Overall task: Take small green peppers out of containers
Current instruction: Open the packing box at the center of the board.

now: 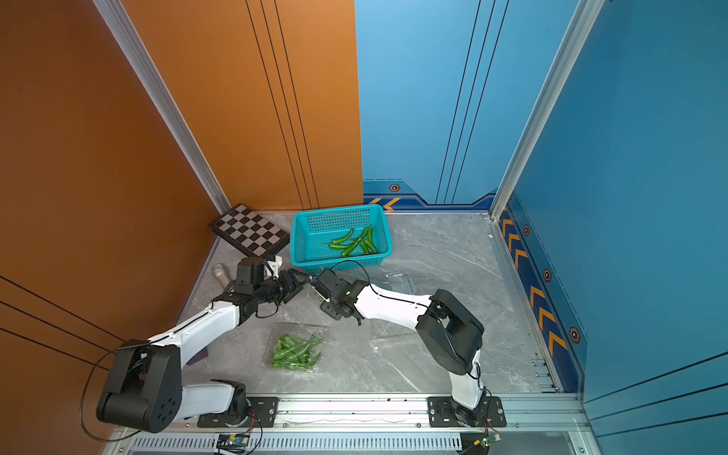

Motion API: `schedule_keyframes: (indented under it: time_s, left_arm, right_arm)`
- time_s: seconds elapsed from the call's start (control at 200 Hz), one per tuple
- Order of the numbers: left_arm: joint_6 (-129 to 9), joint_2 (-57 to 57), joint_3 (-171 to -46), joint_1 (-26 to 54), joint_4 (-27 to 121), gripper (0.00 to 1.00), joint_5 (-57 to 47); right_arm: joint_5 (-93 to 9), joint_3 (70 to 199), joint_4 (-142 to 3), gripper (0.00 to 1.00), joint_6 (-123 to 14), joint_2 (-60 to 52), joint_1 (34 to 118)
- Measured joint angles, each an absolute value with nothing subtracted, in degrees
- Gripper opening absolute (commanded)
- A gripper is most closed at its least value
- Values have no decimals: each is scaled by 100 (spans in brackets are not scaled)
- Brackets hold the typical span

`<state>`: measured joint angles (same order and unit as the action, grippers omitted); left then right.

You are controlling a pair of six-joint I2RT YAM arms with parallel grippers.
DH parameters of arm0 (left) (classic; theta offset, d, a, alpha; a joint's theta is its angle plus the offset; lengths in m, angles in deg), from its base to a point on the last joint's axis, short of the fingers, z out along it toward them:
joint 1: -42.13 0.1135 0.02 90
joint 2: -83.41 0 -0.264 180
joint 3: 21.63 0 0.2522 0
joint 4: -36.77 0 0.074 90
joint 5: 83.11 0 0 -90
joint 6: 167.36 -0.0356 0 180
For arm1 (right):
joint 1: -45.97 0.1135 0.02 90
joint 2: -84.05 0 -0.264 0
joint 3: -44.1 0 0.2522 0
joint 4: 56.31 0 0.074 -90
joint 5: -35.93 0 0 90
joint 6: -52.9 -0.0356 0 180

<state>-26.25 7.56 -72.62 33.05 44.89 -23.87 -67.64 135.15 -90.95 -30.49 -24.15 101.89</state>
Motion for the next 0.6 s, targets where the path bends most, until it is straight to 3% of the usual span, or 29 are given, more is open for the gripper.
schedule_keyframes:
  time_s: [0.596]
  left_arm:
    - [-2614,743,-7081,3641,4425,59,-2601]
  right_arm:
    - [-6936,13618,-9034,66,-3051,-2531,10171]
